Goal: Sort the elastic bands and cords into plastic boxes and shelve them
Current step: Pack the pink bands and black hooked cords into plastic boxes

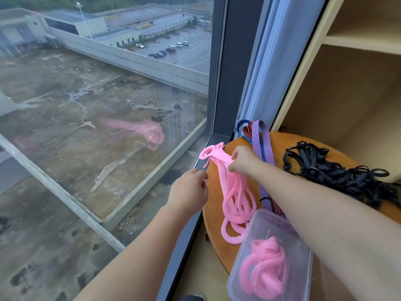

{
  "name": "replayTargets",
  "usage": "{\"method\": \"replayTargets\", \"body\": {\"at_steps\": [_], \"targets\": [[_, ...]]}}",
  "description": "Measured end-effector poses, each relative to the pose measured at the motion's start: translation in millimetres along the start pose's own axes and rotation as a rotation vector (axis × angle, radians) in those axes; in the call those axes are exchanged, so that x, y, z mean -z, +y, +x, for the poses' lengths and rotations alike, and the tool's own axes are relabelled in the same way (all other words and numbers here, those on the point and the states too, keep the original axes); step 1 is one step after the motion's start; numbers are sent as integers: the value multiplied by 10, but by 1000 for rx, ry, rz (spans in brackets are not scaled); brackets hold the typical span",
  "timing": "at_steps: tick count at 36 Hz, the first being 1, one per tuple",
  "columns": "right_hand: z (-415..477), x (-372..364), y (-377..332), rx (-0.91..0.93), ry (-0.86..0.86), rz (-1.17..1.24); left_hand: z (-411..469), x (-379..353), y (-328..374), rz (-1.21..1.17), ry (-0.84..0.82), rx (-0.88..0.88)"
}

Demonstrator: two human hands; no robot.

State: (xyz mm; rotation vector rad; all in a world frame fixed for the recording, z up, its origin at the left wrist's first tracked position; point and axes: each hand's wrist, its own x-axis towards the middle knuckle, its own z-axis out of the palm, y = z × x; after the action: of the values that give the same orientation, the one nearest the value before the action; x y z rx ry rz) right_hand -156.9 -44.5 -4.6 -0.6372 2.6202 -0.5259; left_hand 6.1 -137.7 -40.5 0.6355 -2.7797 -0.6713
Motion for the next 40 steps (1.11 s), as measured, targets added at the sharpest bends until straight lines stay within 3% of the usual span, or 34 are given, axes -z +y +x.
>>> {"method": "replayTargets", "body": {"at_steps": [6, 16, 30, 40], "targets": [[-24, 86, 170, -18, 8, -76, 26, 46, 109, 12, 9, -25], [-1, 280, 226, 120, 130, 354, 114, 105, 255, 30, 20, -31], [-235, 899, 260, 305, 325, 501, 193, 335, 524, 27, 93, -89], [-636, 1577, 312, 460, 293, 513, 263, 564, 928, -199, 146, -145]]}}
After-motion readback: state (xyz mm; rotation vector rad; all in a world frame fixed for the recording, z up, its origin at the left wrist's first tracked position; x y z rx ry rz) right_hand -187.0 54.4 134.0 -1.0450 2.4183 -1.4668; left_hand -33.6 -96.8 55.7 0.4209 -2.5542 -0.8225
